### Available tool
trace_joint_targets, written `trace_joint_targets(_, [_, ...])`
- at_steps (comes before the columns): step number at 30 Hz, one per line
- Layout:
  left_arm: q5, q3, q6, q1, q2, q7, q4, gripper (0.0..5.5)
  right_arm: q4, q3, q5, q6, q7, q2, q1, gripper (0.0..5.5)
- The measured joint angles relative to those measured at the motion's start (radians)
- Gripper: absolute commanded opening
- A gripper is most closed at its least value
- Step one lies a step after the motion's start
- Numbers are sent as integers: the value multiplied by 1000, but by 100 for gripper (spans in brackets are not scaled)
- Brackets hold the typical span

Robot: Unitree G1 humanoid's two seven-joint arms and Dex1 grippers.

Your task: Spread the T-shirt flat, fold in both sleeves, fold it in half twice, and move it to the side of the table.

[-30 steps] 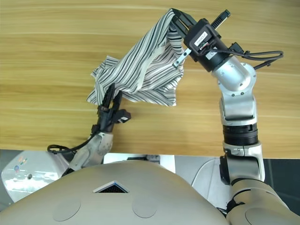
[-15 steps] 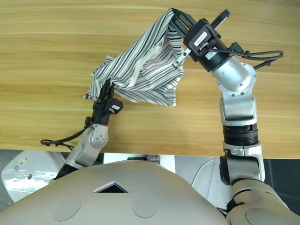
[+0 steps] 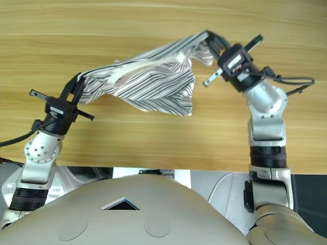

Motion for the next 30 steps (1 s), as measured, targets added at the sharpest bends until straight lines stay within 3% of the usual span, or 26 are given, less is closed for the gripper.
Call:
trace_joint_targets(3, [-122,-25,-117,25,43,-158,33,0,-33,59,64,-135,156,-69,203,0])
trace_joint_targets(8, [-161,-186,-224,172,109,-396,78,0,-126,204,141,-268,358,-222,542,0])
trace_joint_targets(12, [-213,-162,-249,266,162,-430,25,0,-236,171,370,-244,394,-265,590,0])
trace_joint_targets(14, [-217,-131,-201,149,157,-438,98,0,-155,162,405,-167,407,-248,435,0])
trace_joint_targets(19, [-112,-139,-19,-397,55,-428,495,0,264,203,276,-18,356,-98,-122,0])
trace_joint_targets(24, [7,-135,115,-1042,-44,-31,880,0,689,251,23,70,-172,5,-748,0])
trace_joint_targets(30, [4,-46,56,-1456,-106,276,1036,0,875,212,-194,-4,-748,30,-1073,0])
